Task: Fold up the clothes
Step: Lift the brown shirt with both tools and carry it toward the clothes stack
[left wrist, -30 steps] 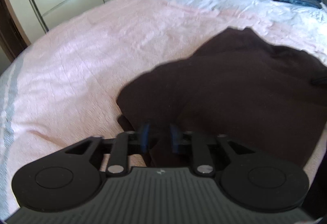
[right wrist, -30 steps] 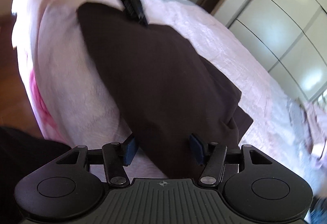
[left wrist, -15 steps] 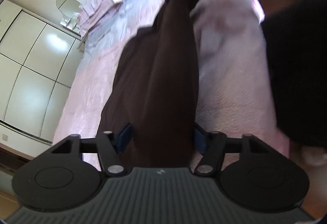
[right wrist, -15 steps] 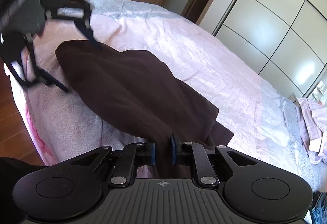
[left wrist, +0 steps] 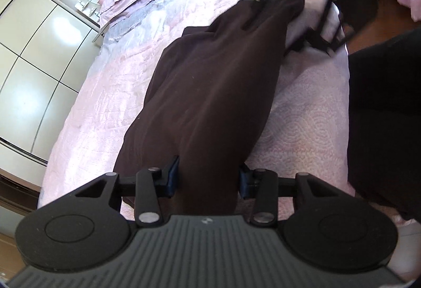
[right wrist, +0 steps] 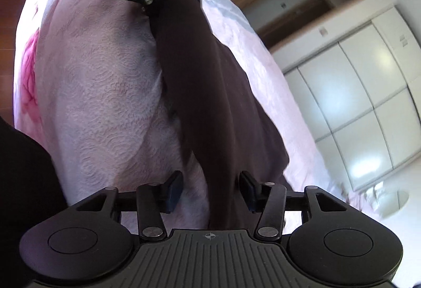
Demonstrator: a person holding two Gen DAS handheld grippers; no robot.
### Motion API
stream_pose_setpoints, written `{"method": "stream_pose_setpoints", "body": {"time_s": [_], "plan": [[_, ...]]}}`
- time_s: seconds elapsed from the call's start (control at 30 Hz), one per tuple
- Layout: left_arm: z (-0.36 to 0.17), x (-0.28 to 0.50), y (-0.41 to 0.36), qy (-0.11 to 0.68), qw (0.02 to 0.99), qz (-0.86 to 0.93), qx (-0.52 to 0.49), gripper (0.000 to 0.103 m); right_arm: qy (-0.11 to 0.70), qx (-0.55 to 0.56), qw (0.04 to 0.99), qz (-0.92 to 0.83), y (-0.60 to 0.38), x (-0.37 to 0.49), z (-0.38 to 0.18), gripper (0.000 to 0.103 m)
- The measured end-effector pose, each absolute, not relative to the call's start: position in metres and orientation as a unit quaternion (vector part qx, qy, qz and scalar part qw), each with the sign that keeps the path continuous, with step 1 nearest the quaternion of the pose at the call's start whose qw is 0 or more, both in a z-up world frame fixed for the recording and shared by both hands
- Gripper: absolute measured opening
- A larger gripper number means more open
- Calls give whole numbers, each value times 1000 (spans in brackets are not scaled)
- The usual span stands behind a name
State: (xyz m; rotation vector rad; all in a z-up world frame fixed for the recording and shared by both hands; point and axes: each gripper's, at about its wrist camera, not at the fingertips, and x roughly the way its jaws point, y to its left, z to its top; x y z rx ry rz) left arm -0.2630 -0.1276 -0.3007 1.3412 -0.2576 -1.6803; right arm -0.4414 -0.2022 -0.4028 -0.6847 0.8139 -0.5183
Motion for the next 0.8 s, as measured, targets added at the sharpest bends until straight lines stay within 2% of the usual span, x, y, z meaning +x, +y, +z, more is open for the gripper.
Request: {"method": "stream_pose_setpoints", "body": {"time_s": [0.03,0.07,0.1,0.17,0.27,0.37,0.4,0.57,0.8], "plan": [[-304,-265,-126,-116,468,-678,554,46,377,-315,835,-247,-206,-440,-399,36],[-308,-268,-124,-128,467,-671,562,48,374,-316,836,-247,-210,-440,-394,19],[-312,-270,-122,-141,465,-663,569,52,373,-311,840,-244,-212,-441,-389,19],[-319,-271,-120,-176,459,-641,590,55,366,-304,845,-245,-216,-445,-378,8],[-323,-265,-130,-193,450,-618,615,54,349,-296,854,-248,-225,-451,-360,8],[-321,-259,-149,-184,445,-608,632,27,338,-297,861,-238,-235,-452,-347,7],[-320,-257,-152,-181,440,-608,635,24,336,-297,863,-232,-239,-453,-342,7],[-297,-252,-158,-169,414,-620,644,17,355,-271,873,-197,-255,-454,-319,6],[-202,-259,-177,-117,380,-658,639,16,432,-211,861,-166,-260,-458,-248,5]]}}
